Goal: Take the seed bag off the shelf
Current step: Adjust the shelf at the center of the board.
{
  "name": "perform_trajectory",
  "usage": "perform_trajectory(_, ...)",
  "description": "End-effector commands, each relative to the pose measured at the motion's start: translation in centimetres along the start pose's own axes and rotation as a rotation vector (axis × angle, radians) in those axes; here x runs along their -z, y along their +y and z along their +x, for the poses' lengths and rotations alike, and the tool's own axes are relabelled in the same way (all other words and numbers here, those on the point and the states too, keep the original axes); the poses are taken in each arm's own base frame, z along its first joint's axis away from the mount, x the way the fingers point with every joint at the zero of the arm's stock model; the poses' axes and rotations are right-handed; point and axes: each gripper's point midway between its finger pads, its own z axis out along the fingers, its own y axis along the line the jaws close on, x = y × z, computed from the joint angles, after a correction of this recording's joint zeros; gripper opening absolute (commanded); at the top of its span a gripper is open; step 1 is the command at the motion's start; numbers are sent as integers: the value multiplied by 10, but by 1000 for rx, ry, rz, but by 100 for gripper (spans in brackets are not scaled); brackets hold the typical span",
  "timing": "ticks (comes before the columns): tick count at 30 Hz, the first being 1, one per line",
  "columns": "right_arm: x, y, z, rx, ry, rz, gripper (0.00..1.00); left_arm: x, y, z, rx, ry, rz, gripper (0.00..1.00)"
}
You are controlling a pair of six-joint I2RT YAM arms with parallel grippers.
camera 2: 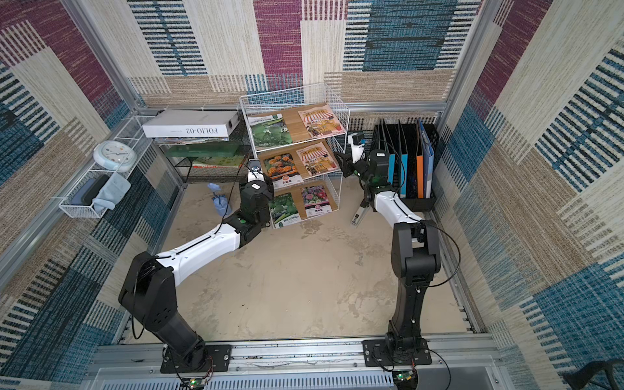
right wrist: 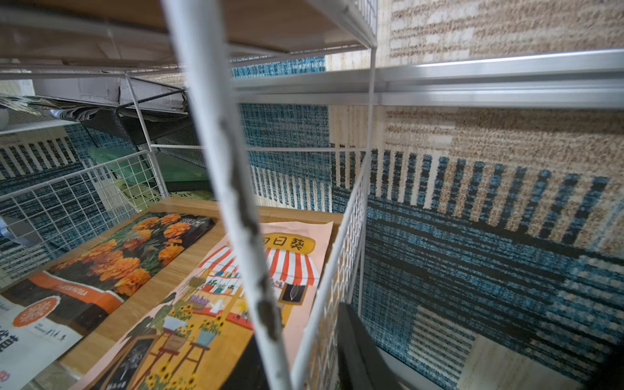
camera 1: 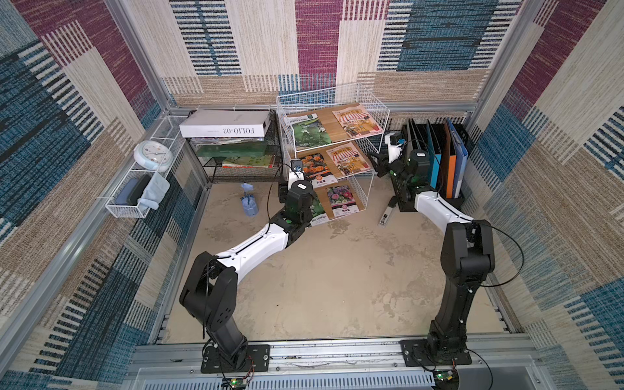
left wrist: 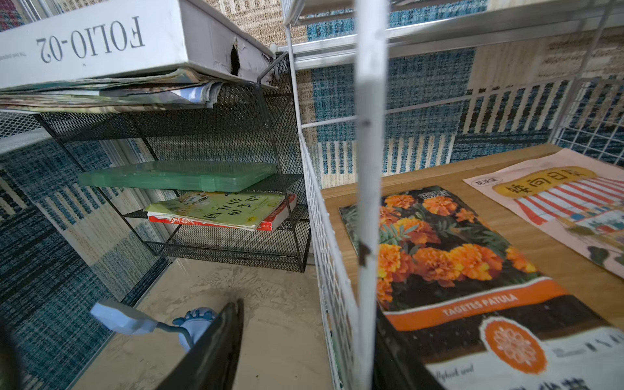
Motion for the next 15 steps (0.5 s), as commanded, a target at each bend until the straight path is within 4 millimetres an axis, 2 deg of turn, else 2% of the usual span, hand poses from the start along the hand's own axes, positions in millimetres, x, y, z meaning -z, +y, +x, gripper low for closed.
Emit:
perform_trajectory(1,-3,-1,-7,2,-32,-4,29,-4,0,4,0,16,-8,54)
perform_trajectory(6,-5,-2,-3,-7,-29,-7,22,-9,-2,11,2,33,-12,41)
perform_trajectory(10,-5,-2,-3,-8,-31,-8,13,-10,-3,17,1,47,-14,27)
perform_trajectory(13,-5,-2,-6,-11,-35,-7,2,-9,-2,19,1,53,-15,17)
perform_trajectory(15,-4,-1,-8,-14,-38,-6,0,-9,-2,20,-1,56,-15,11)
